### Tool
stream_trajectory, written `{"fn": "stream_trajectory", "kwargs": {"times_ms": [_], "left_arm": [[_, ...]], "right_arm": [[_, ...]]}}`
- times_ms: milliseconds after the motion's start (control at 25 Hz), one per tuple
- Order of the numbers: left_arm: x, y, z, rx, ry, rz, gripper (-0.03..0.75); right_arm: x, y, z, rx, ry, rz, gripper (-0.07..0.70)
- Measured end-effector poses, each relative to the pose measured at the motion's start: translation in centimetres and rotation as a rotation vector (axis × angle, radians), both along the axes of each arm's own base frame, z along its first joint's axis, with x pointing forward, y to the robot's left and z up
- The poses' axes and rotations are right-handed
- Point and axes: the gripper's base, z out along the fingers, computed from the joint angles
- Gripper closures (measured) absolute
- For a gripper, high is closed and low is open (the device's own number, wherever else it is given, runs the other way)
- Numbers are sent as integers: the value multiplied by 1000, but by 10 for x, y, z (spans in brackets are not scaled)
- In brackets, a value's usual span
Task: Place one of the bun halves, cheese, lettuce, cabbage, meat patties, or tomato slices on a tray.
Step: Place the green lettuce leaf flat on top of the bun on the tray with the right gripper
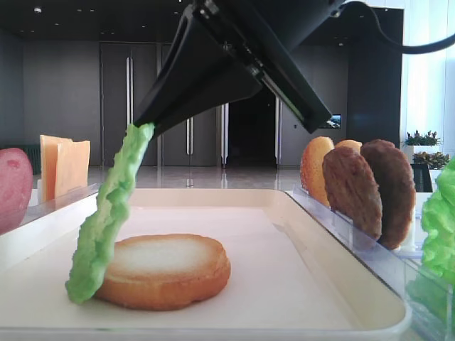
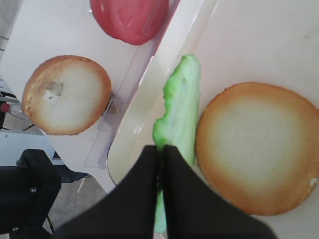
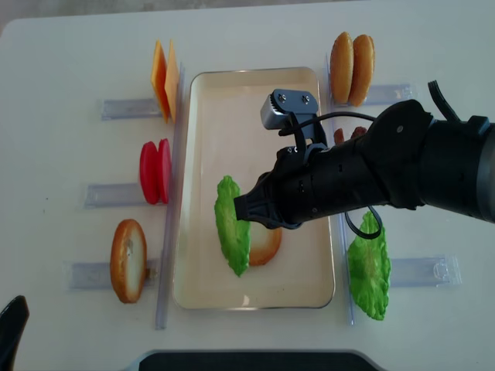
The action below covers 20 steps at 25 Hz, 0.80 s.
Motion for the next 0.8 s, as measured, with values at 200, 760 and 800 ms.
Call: {"fn": "stream_trajectory", "kwargs": {"times_ms": [200, 760, 800], "left_arm": [[0, 0, 0, 0, 0, 0, 181], [0, 0, 0, 0, 0, 0, 181], [0, 0, 0, 0, 0, 0, 181]], "right_arm": [[6, -6, -1, -10, -10, -16, 611], [16, -19, -1, -22, -5, -13, 531], [16, -19, -2, -27, -9, -6, 529]]}}
